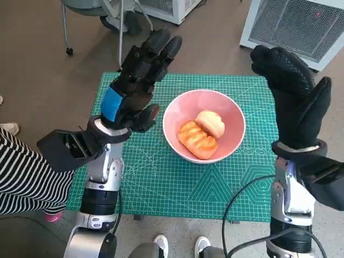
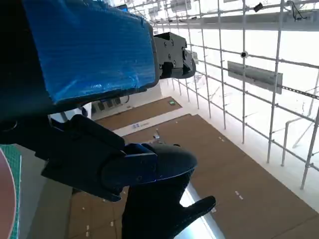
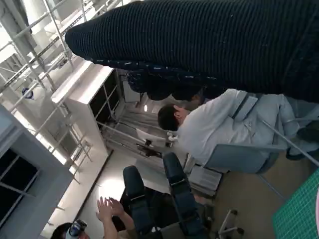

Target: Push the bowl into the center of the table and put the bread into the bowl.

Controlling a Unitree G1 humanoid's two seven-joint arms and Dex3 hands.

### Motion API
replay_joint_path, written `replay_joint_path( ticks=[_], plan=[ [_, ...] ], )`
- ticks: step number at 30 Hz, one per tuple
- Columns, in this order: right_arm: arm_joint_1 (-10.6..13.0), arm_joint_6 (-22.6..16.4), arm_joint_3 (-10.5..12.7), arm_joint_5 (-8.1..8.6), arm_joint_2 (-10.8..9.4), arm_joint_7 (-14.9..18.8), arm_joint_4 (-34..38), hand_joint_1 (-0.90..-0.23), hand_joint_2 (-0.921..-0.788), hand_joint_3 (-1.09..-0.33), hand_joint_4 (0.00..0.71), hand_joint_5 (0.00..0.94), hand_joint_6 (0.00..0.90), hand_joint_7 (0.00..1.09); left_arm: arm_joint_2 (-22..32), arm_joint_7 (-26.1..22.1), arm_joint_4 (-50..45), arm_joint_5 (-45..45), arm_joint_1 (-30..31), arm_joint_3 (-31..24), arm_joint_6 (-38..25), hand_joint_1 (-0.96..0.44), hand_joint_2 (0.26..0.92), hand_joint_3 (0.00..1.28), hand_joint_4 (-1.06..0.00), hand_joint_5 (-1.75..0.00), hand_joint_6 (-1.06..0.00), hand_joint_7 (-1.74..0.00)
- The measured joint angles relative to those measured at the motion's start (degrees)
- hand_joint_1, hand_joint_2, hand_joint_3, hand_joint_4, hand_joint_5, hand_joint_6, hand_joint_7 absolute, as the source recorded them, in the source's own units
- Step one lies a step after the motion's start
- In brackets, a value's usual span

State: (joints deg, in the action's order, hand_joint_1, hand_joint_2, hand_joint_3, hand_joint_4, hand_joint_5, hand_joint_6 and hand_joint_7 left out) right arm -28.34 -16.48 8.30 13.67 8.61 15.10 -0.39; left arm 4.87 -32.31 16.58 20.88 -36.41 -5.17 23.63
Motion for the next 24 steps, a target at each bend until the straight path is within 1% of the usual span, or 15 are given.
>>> replay_joint_path(
  ticks=[13, 24],
  plan=[
    [0.0, 0.0, 0.24, 0.03, 0.06, 0.01, 0.1, -0.738, -0.921, -0.652, 0.2, 0.007, 0.127, 0.38, 0.59, -0.3, -0.01, -0.04, 0.0, -0.07, -1.02, -0.7, 0.921, 0.51, -0.02, -0.16, 0.0, -0.38],
    [0.0, -1.36, 0.64, 0.07, 0.21, 0.05, 0.83, -0.709, -0.921, -0.69, 0.197, 0.003, 0.115, 0.36, 1.09, -0.26, -0.01, -0.1, 0.01, -0.12, -1.07, -0.69, 0.921, 0.53, -0.02, -0.16, 0.0, -0.37]
  ],
)
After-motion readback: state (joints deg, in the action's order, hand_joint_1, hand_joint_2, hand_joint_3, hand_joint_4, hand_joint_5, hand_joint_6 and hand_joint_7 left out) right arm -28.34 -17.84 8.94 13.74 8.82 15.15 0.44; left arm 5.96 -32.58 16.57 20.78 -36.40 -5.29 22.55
